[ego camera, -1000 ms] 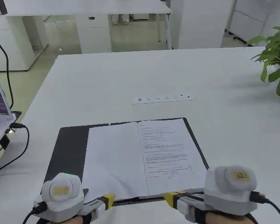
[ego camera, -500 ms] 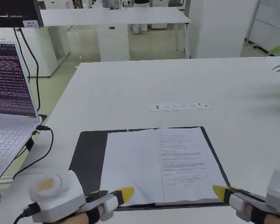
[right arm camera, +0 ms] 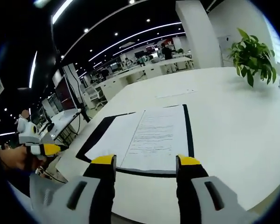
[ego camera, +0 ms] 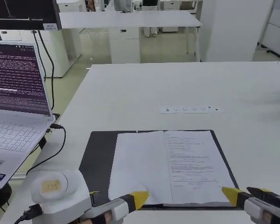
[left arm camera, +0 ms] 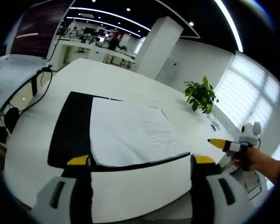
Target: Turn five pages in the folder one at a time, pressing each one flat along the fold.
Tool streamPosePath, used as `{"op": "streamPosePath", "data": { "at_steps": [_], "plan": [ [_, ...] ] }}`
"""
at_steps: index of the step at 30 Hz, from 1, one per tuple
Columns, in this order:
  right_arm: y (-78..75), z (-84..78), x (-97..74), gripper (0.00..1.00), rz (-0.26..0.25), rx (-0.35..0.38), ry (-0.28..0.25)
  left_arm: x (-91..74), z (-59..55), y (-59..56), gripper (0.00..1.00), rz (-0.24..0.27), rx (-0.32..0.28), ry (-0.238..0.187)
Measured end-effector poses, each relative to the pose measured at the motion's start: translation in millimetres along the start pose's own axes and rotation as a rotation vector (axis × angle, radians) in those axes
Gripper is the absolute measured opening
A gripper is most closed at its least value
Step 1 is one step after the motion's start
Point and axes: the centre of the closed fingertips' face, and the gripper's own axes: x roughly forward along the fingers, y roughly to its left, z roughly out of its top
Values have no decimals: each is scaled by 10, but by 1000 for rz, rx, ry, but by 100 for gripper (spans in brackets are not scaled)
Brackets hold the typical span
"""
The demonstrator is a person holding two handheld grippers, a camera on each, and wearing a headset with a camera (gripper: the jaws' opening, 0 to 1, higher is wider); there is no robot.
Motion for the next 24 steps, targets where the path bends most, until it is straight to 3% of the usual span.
{"op": "streamPosePath", "data": {
  "at_steps": [4, 6, 10, 11, 19, 24],
  "plan": [
    [4, 14, 13, 76, 0, -46, -5, -50, -3, 58, 99, 56, 77, 10],
    [31, -15, 12, 81, 10, -68, 3, -78, 6, 71, 99, 68, 106, 6],
    [59, -70, 14, 100, 14, -109, 11, -140, -6, 129, 99, 112, 172, 18],
    [88, -85, 3, 99, 33, -130, 19, -147, -8, 127, 99, 110, 174, 19],
    [103, -84, -13, 100, 34, -127, 9, -220, 23, 207, 99, 128, 176, 12],
    [89, -59, -1, 100, 30, -109, -5, -178, 52, 227, 99, 125, 191, 14]
  ]
}}
